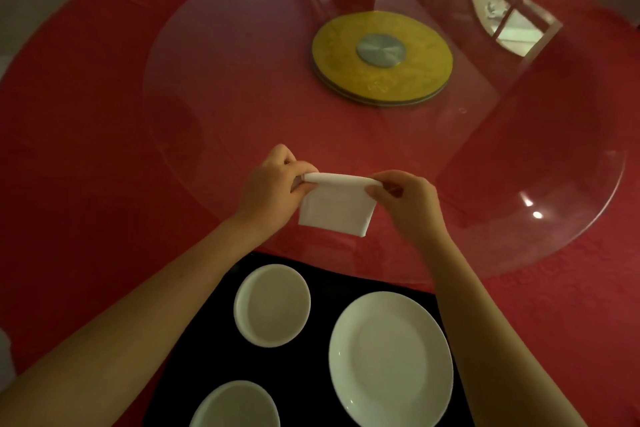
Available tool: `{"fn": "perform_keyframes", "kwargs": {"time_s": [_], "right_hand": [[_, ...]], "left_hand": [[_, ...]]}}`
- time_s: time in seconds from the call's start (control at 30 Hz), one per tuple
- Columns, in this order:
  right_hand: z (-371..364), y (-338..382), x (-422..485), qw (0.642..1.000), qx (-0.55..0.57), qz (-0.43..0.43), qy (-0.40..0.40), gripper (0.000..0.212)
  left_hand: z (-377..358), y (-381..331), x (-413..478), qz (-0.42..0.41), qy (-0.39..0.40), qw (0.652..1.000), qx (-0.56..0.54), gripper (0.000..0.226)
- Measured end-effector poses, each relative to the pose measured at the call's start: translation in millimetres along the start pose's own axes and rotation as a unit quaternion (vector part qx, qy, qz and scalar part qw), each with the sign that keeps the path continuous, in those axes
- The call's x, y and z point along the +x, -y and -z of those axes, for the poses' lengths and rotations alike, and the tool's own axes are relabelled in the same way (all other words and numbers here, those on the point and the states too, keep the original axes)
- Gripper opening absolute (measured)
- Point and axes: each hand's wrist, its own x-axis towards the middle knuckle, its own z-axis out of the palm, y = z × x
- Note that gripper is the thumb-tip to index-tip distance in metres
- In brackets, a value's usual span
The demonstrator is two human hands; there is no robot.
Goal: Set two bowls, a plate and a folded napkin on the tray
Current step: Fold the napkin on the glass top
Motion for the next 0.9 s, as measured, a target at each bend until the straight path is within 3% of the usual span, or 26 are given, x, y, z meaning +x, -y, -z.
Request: {"fn": "perform_keyframes", "kwargs": {"time_s": [0.13,0.23,0.3,0.4,0.43,0.47,0.6,0.67,0.8,0.83,0.9], "right_hand": [[0.9,2.7,-7.2,0.999,0.026,-0.021,-0.040,0.013],[1.8,3.3,-15.2,0.980,0.180,-0.079,-0.040,0.015],[3.6,1.7,-23.2,0.926,0.350,-0.144,0.001,0.016],[2.2,-2.2,-28.2,0.778,0.574,-0.250,0.050,0.019],[1.8,-4.1,-27.7,0.746,0.609,-0.264,0.053,0.021],[1.7,-4.7,-26.5,0.738,0.619,-0.262,0.062,0.023],[-1.0,-2.9,-23.0,0.799,0.554,-0.212,0.095,0.023],[-2.9,-4.2,-25.4,0.835,0.513,-0.188,0.071,0.022],[-8.0,-9.7,-36.5,0.900,0.411,-0.144,0.022,0.028],[-9.9,-10.8,-39.3,0.906,0.402,-0.133,0.017,0.028],[-13.5,-12.4,-42.8,0.905,0.408,-0.115,0.022,0.028]], "left_hand": [[-1.8,-10.3,-4.9,0.027,-0.022,0.999,-0.038,0.015],[-1.3,-18.7,-4.6,0.037,-0.027,0.994,-0.103,0.016],[0.2,-24.0,-5.1,-0.007,-0.040,0.991,-0.124,0.015],[3.8,-27.0,-11.6,-0.081,-0.041,0.984,-0.152,0.019],[4.8,-27.2,-14.5,-0.097,-0.037,0.981,-0.165,0.018],[5.8,-27.5,-17.2,-0.109,-0.029,0.977,-0.181,0.016],[1.5,-19.9,-34.2,-0.111,0.034,0.952,-0.282,0.017],[-2.2,-14.3,-42.6,-0.026,0.065,0.920,-0.386,0.037],[-12.8,-8.2,-44.3,0.160,0.072,0.807,-0.564,0.059],[-16.6,-7.5,-43.0,0.194,0.060,0.791,-0.577,0.058],[-22.3,-9.2,-39.6,0.239,0.044,0.800,-0.549,0.054]]}}
